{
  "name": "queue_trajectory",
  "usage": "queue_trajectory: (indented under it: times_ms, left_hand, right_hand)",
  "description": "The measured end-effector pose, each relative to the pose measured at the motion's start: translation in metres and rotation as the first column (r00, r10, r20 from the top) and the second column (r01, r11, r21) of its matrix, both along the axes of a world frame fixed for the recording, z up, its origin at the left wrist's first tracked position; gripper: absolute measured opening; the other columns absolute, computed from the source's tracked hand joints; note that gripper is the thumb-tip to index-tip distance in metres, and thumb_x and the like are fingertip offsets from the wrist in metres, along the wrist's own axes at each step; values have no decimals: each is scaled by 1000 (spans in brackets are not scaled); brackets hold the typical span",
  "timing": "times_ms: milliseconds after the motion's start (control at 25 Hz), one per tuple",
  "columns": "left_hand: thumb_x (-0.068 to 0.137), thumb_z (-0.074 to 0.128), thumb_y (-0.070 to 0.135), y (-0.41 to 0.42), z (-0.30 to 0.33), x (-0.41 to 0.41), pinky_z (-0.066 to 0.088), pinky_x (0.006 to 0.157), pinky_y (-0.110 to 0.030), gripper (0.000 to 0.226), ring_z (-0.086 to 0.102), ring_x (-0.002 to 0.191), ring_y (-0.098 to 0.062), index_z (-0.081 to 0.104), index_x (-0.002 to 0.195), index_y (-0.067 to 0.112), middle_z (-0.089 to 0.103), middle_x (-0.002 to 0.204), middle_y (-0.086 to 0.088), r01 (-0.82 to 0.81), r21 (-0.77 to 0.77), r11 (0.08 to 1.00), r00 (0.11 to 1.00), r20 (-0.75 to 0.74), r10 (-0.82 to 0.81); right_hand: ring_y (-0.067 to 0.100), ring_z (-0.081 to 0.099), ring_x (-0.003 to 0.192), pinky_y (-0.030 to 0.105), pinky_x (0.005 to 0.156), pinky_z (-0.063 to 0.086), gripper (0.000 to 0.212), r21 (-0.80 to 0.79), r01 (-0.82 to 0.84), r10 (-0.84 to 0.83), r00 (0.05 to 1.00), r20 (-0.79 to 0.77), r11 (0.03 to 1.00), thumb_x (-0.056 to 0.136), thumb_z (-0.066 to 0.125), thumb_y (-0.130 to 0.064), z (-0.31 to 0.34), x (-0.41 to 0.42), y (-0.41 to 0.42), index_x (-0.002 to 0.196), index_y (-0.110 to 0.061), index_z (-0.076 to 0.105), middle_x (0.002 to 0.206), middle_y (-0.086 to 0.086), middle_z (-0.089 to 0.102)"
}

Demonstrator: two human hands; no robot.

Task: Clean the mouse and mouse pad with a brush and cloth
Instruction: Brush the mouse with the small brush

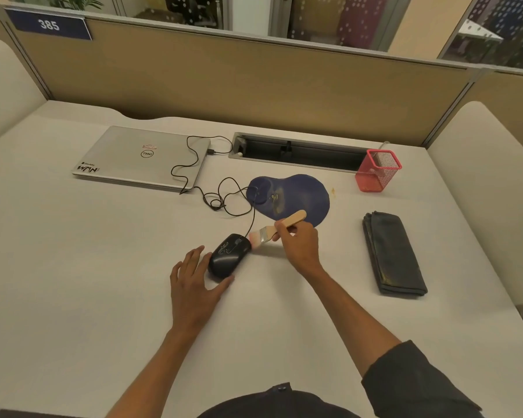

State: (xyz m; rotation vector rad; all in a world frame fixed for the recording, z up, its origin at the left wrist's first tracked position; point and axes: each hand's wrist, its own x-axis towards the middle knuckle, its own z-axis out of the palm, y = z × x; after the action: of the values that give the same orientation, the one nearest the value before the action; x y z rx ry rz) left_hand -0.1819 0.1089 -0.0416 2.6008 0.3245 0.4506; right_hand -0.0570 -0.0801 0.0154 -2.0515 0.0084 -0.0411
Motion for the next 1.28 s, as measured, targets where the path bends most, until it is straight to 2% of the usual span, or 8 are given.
queue_trajectory:
  times_ms: [120, 200, 400, 720, 800, 960, 1120, 1280]
  left_hand:
    - [75, 52, 66, -1, -1, 0, 33, 107, -46, 73, 45, 130, -25, 60, 121, 10, 54, 137, -7, -16, -14, 1000, 1000, 2, 16]
    - [75, 51, 67, 0, -1, 1, 32, 108, -47, 71, 45, 130, -24, 62, 119, 11, 54, 136, -6, -17, -39, 999, 1000, 11, 18]
    - [72, 54, 67, 2, -1, 1, 27, 109, -48, 68, 44, 131, -21, 64, 114, 14, 54, 135, -3, -21, -101, 995, 998, 60, 27]
    - [74, 48, 70, 0, -2, 1, 22, 112, -48, 74, 38, 136, -21, 61, 121, 15, 51, 139, -4, -24, -104, 994, 999, 24, 27]
    - [73, 49, 70, 1, -2, 1, 22, 112, -48, 73, 38, 136, -21, 62, 120, 15, 51, 139, -3, -30, -98, 995, 999, 26, 32]
    - [72, 50, 71, 1, -2, 2, 20, 112, -47, 73, 38, 135, -21, 63, 117, 15, 53, 138, -3, -32, -83, 996, 999, 36, 35]
    - [72, 48, 75, 2, -3, 2, 20, 112, -48, 75, 38, 135, -21, 63, 116, 16, 53, 137, -3, -27, -93, 995, 998, 47, 31]
    - [71, 45, 79, 1, -3, 2, 20, 112, -50, 81, 38, 136, -22, 63, 119, 16, 53, 138, -4, -26, -107, 994, 999, 31, 30]
  right_hand:
    - [4, 64, 67, 6, 58, 44, 21, 129, -96, 97, 995, -3, 987, 91, 58, -25, 4, -7, 7, 76, -16, 70, 66, -7, 69]
    - [7, 66, 70, 8, 60, 46, 16, 122, -148, 153, 988, -31, 981, 90, 58, -23, 1, -13, 14, 82, -16, 70, 70, -5, 70]
    - [12, 63, 66, 12, 56, 44, 22, 25, 37, -37, 999, -30, 999, 93, 56, -28, -5, 0, 15, 87, -10, 67, 77, 1, 69]
    - [10, 60, 67, 13, 57, 41, 35, -37, 12, -12, 1000, -2, 999, 96, 50, -35, -3, 11, 29, 84, -10, 70, 77, -1, 69]
    - [12, 60, 67, 17, 58, 46, 36, -103, -37, 39, 999, 15, 994, 96, 48, -37, -5, 9, 30, 82, -10, 68, 77, -1, 69]
    - [17, 59, 59, 29, 53, 45, 38, -388, -131, 189, 975, 115, 912, 96, 47, -37, 3, 12, 22, 75, -10, 64, 68, 3, 66]
    - [16, 62, 64, 26, 56, 49, 38, -350, -143, 223, 954, 201, 926, 95, 47, -40, 16, 20, 24, 78, -12, 68, 71, 1, 67]
    - [15, 58, 66, 27, 65, 49, 36, -493, -277, 417, 887, 200, 825, 94, 49, -40, 13, 17, 29, 85, -13, 72, 79, 2, 68]
